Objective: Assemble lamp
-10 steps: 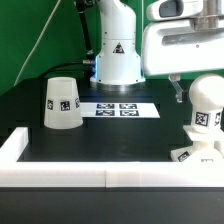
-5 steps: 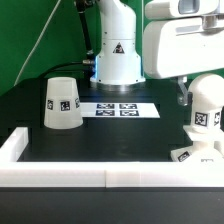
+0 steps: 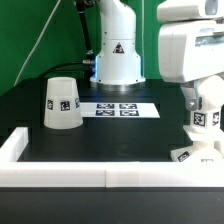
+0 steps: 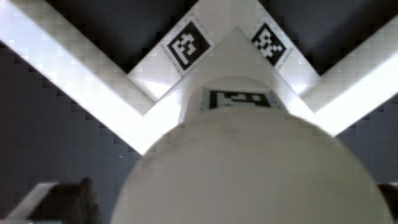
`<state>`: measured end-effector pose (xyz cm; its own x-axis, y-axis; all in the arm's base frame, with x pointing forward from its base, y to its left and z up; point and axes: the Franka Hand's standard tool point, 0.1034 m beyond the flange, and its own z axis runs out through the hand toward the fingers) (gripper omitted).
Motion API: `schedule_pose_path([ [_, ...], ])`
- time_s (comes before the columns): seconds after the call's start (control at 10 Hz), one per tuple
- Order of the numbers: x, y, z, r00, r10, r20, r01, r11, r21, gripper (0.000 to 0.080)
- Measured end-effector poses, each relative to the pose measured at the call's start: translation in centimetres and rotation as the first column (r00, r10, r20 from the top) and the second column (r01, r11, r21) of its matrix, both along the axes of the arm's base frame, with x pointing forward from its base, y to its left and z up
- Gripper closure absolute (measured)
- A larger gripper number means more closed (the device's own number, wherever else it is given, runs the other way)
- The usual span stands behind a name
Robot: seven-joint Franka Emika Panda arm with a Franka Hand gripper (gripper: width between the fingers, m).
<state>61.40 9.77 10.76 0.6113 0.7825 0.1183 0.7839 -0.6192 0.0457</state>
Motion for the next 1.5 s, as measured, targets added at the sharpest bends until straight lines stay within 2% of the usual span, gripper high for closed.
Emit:
schedule_pose_path([
  [0.1, 0.25, -0.18, 0.08, 0.99, 0.14, 0.019, -0.14, 0.99, -0.032, 0.01],
  [0.4, 0.39, -0.31, 0.14, 0.927, 0.375, 0.019, -0.371, 0.923, -0.104, 0.01],
  [0.6, 0.38, -0.43, 0.07, 0.893, 0.451, 0.011, -0.446, 0.886, -0.126, 0.01],
  [0.8, 0.38, -0.48, 0.04, 0.897, 0.442, 0.011, -0.437, 0.891, -0.125, 0.0112],
  [0.9, 0.38, -0.49, 0.04, 0.897, 0.441, 0.011, -0.437, 0.891, -0.125, 0.0226],
  [1.2, 0.35, -0.76, 0.04, 0.916, 0.401, 0.013, -0.397, 0.91, -0.12, 0.0225],
  [1.5, 0.15, -0.71, -0.1, 0.997, 0.061, 0.056, -0.057, 0.997, -0.06, 0.0225],
])
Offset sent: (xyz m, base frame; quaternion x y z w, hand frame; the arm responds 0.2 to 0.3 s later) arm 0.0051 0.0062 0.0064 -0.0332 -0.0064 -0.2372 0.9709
